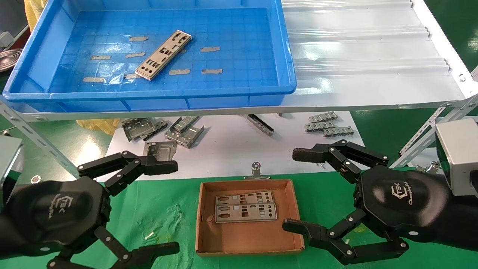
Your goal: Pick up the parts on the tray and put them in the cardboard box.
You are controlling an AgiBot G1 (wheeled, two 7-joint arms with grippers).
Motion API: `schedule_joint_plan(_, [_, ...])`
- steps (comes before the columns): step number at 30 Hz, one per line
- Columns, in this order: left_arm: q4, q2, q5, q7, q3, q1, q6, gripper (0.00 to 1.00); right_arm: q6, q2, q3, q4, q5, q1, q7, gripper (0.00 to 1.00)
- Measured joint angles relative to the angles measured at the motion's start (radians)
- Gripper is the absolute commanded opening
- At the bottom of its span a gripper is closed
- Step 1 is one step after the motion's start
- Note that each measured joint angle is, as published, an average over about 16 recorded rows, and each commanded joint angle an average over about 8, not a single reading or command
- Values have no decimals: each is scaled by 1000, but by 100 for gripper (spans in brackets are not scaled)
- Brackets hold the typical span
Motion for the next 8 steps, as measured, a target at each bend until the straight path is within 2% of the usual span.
schedule_joint_plan(8, [0,0,0,0,0,0,0,100,0,0,0,0,0,0,0,100])
